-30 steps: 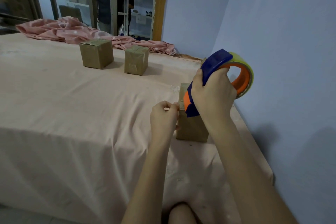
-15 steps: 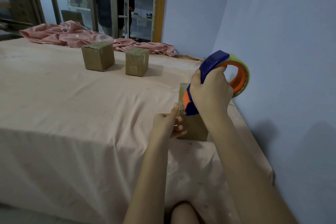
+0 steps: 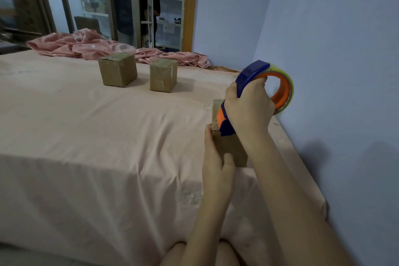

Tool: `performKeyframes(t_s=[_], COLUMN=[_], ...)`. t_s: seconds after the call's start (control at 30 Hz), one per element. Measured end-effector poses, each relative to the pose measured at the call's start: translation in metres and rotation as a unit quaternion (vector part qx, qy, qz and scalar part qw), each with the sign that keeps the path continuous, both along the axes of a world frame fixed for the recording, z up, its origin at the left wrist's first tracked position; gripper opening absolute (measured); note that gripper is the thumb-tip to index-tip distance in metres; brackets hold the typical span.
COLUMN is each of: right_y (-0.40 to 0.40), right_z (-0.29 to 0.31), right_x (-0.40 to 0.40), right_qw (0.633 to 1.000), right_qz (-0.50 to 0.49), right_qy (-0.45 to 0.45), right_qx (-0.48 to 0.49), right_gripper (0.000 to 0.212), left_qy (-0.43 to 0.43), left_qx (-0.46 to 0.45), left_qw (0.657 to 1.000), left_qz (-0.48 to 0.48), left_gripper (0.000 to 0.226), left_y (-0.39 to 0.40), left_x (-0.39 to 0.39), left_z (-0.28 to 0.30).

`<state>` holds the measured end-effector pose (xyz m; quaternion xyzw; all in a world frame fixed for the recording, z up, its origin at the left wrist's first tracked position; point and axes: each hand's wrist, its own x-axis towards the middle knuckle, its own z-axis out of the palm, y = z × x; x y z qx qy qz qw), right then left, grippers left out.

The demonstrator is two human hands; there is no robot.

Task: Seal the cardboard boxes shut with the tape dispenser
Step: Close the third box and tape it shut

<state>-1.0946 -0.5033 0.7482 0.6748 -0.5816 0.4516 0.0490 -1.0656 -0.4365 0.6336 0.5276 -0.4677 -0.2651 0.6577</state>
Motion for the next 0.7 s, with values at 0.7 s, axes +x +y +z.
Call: performKeyframes(t_s=[0.7], right_y=[0.002], right_z=[-0.008], right_x=[-0.022], right_qw=[0.978], right_qz=[0.058], right_qy=[-0.201], right_qx=[0.015], right_gripper=[0.039], left_qy=[-0.574], left_qx=[-0.117], left_qw=[0.781], left_qz=[0.217], left_gripper=[0.044], left_y=[-0.017], left_x=[0.048], left_z=[0.018])
